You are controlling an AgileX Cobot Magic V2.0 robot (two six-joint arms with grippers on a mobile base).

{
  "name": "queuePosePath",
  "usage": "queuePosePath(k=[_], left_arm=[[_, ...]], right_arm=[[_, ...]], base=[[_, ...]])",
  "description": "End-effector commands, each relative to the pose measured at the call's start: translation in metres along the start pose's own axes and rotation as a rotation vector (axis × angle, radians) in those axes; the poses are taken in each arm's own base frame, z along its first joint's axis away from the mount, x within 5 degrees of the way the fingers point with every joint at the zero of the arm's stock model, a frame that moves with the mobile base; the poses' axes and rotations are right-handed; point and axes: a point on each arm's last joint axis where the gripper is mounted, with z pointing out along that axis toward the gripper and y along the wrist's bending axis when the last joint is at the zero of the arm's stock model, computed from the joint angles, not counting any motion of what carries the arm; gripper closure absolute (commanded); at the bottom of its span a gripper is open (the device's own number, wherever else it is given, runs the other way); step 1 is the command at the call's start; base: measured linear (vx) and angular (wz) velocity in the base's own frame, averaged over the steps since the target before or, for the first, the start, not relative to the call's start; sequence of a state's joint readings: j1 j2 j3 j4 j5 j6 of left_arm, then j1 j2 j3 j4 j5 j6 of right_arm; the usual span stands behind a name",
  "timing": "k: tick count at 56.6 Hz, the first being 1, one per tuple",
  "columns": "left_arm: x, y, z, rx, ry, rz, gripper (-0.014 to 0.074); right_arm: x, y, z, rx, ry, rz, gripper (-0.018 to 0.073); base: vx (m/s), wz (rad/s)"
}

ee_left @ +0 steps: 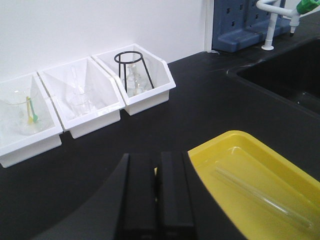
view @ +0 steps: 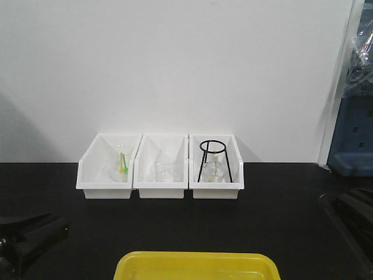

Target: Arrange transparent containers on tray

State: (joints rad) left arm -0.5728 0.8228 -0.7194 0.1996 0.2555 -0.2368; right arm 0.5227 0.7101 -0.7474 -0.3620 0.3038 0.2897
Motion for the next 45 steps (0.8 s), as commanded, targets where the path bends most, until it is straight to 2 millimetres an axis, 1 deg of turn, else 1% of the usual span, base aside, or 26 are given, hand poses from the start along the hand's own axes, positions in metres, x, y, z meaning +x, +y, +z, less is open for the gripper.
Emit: queuePosePath(k=[1, 13, 17, 20, 24, 29, 33, 40, 45], left_arm=[[-0.017, -0.002, -0.006, 0.02, -0.102, -0.004, 0.0604], [-0.015, -0.001, -0.006, 0.012, -0.09, 0.019, 0.0603], [-0.014, 0.0, -0.013, -0.005, -0.078, 0.043, 0.0603], [-0.01, 0.002, -0.022, -0.02, -0.07, 0.05, 0.0603], [0.0, 0.007, -0.035, -0.05, -0.078, 0.029, 0.0603], [0.023, 0.017, -0.055, -0.127, -0.114, 0.005, 0.0603], [0.05, 0.024, -0.07, -0.187, -0.133, -0.008, 0.0603], [0.1, 0.029, -0.087, -0.283, -0.15, -0.004, 0.0603], [0.13, 0.03, -0.094, -0.338, -0.178, 0.017, 0.0603]], right_arm=[[-0.016, 0.0, -0.004, -0.012, -0.104, -0.017, 0.0502], [-0.016, 0.0, -0.004, -0.012, -0.103, -0.017, 0.0502], [-0.016, 0.0, -0.004, -0.012, -0.103, -0.017, 0.0502], [-0.016, 0.0, -0.004, -0.012, -0.104, -0.017, 0.0502], [-0.016, 0.0, -0.004, -0.012, -0.104, -0.017, 0.0502], [-0.016, 0.0, -0.004, -0.012, -0.105, -0.017, 0.0502], [-0.016, 0.0, -0.004, -0.012, -0.104, -0.017, 0.0502], [-0.016, 0.0, -0.004, -0.012, -0.104, -0.017, 0.0502], [-0.016, 0.0, -0.004, -0.012, -0.104, -0.017, 0.0502]], base=[[0.0, 0.0], [0.0, 0.0], [0.0, 0.0], [0.0, 0.0], [0.0, 0.0], [0.0, 0.0], [0.0, 0.0], [0.0, 0.0], [0.0, 0.0]])
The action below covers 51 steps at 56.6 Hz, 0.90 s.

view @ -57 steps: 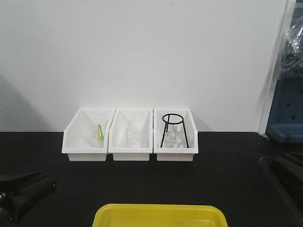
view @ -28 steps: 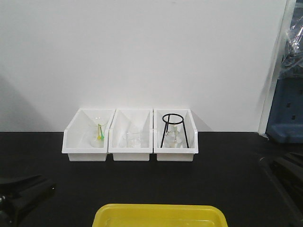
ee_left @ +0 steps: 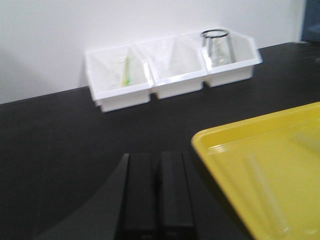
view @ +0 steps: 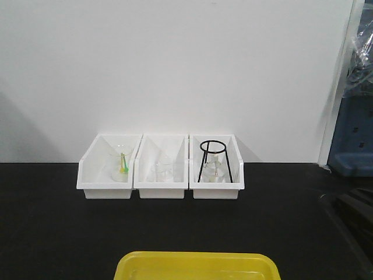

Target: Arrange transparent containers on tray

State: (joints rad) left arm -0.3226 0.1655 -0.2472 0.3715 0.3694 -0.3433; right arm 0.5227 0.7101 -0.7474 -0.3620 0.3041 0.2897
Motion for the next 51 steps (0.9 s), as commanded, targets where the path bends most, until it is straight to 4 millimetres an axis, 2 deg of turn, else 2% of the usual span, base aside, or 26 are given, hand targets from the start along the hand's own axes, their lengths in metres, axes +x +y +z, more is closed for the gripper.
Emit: queuePosePath(k=[1, 5, 11, 17, 23, 51], left_arm=[[0.011, 0.0, -0.008, -0.025, -0.109, 0.011, 0.0603], [0.029, 0.001, -0.012, -0.067, -0.142, 0.024, 0.0603], [0.052, 0.002, 0.001, -0.117, -0.087, 0.012, 0.0603], [0.067, 0.002, 0.008, -0.129, -0.175, -0.06, 0.0603], [0.062, 0.002, 0.007, -0.133, -0.214, -0.134, 0.0603], [0.061, 0.002, 0.007, -0.133, -0.224, -0.131, 0.0603]], right_arm=[[-0.016, 0.0, -0.004, -0.012, -0.104, -0.017, 0.0502], [-0.016, 0.0, -0.004, -0.012, -0.104, -0.017, 0.0502], [-0.015, 0.0, -0.004, -0.01, -0.098, -0.017, 0.0502], [-0.014, 0.0, -0.002, -0.008, -0.085, -0.018, 0.0502], [-0.013, 0.0, -0.002, -0.007, -0.079, -0.018, 0.0502], [-0.013, 0.0, -0.002, -0.006, -0.076, -0.018, 0.0502]], base=[[0.0, 0.0], [0.0, 0.0], [0.0, 0.01], [0.0, 0.01], [0.0, 0.0], [0.0, 0.0]])
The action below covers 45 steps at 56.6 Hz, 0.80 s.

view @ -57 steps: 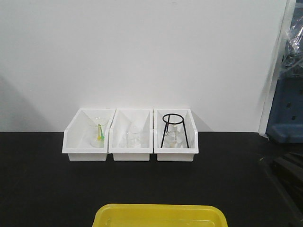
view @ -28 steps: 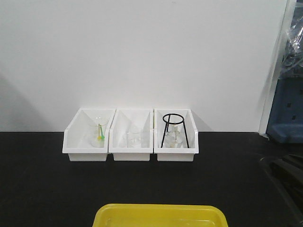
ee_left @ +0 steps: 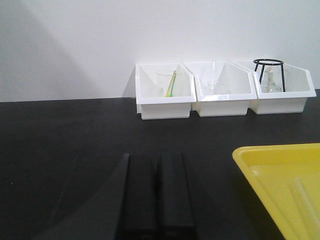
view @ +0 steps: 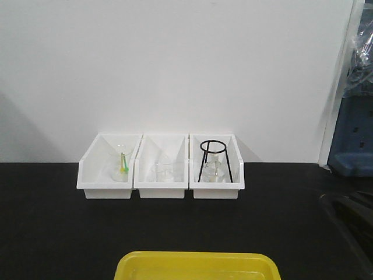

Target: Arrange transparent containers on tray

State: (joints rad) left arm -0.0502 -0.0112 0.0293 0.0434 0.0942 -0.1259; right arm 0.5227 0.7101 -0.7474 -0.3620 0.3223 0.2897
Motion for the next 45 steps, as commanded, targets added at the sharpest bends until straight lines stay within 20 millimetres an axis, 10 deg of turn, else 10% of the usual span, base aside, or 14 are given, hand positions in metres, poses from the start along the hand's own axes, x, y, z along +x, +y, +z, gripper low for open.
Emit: queuePosePath(k=[1, 24, 45], left_arm=[[0.001, 0.0, 0.001, 0.009, -0.068, -0.012, 0.0603], [0.001, 0.0, 0.001, 0.009, -0.068, -0.012, 0.0603], [0.001, 0.0, 0.001, 0.009, -0.068, -0.012, 0.0603]], right_arm=[[-0.015, 0.0, -0.002, -0.011, -0.093, -0.018, 0.0502], [0.004, -0.023, -0.027, 0.158, -0.012, 0.051, 0.0507], [0.154, -0.023, -0.057, 0.417, -0.093, 0.058, 0.0572]], base=[[0.0, 0.0], [0.0, 0.0], [0.0, 0.0]])
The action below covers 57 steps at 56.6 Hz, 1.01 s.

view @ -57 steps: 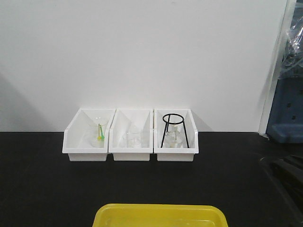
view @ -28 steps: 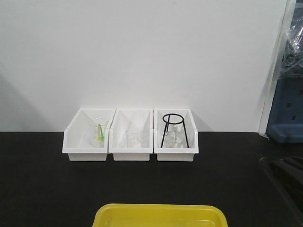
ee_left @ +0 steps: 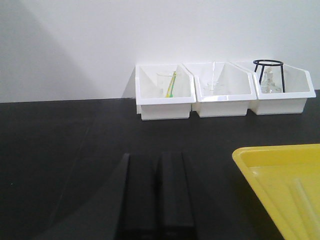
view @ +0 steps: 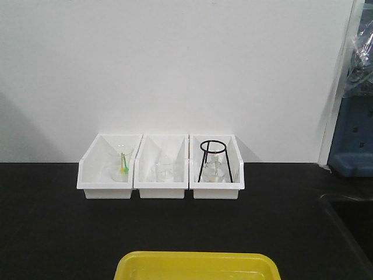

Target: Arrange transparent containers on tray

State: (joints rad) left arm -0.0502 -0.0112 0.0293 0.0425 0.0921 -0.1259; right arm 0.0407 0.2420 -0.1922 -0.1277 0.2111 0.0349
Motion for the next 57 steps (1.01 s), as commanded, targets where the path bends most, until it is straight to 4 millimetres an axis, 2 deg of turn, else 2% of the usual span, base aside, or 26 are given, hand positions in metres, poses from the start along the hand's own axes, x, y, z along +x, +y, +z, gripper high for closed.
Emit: queuePosePath(k=[1, 6, 12, 57], left_arm=[[0.001, 0.0, 0.001, 0.008, -0.066, -0.011, 0.0603], [0.001, 0.0, 0.001, 0.008, -0.066, -0.011, 0.0603], [0.001, 0.0, 0.001, 0.008, -0.065, -0.011, 0.0603], [0.002, 0.0, 0.001, 0.007, -0.052, -0.011, 0.0603]], right_arm=[[0.017, 0.0, -0.004, 0.03, -0.114, 0.037, 0.0572], [0.05, 0.003, -0.005, 0.041, -0.117, 0.042, 0.0572], [0.061, 0.003, -0.008, 0.048, -0.064, 0.02, 0.0572], [0.063, 0.003, -0.007, 0.043, -0.034, 0.018, 0.0572]], base=[[0.0, 0.0], [0.0, 0.0], [0.0, 0.0], [0.0, 0.0]])
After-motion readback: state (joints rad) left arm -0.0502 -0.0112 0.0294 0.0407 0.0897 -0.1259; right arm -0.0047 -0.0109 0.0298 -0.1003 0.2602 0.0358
